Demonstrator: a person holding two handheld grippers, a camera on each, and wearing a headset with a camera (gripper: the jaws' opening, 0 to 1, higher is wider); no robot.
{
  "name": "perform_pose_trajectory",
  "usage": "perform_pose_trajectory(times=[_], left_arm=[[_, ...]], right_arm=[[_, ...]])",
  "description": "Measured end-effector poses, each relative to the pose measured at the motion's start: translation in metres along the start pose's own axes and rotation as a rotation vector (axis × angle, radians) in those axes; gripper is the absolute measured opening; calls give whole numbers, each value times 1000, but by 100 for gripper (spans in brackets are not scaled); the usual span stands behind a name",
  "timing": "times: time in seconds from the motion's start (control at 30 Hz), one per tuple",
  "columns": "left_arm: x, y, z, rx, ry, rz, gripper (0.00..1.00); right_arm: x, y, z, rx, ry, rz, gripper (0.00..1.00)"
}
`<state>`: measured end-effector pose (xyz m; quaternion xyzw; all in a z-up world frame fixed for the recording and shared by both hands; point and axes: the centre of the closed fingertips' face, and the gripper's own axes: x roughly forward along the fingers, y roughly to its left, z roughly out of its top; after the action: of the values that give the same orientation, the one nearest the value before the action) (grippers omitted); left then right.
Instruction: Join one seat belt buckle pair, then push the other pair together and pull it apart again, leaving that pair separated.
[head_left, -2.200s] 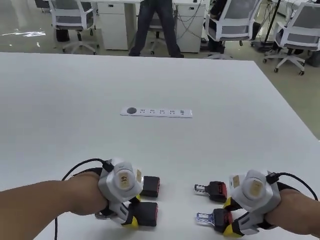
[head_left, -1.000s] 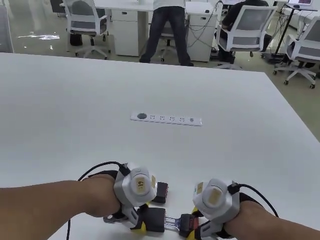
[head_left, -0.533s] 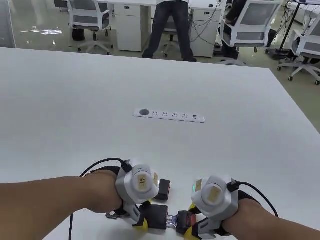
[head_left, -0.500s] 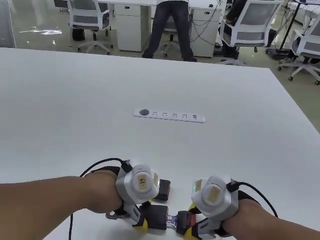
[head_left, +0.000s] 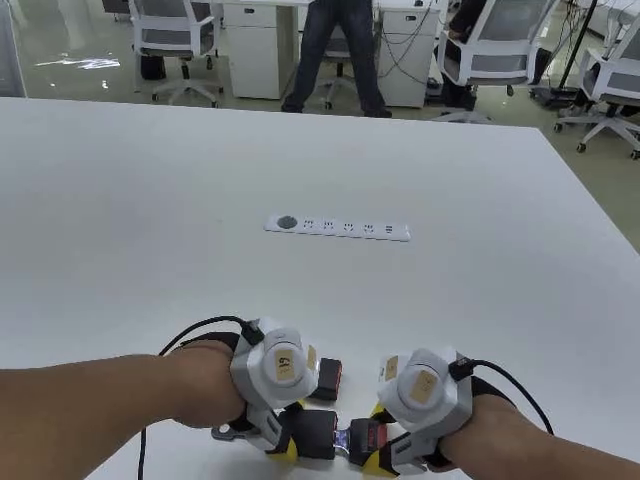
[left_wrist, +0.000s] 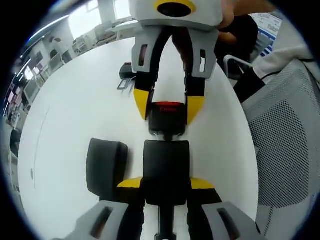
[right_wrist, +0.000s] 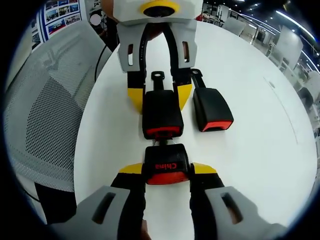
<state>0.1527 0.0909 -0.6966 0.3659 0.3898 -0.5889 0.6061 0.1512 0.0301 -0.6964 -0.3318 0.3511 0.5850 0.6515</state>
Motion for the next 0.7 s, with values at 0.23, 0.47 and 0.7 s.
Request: perform_pose_trajectory(times=[0.23, 0.47, 0.7], left_arm=[[-1, 0, -1, 5, 3, 0, 32], [0, 1, -2, 12, 6, -4, 32], [-2, 3, -5, -7, -20, -6, 32]], right_arm=[[0, -5, -2, 13, 0, 2, 32], [0, -4, -1, 4, 7, 7, 32], [1, -5, -1, -28, 10, 7, 31]])
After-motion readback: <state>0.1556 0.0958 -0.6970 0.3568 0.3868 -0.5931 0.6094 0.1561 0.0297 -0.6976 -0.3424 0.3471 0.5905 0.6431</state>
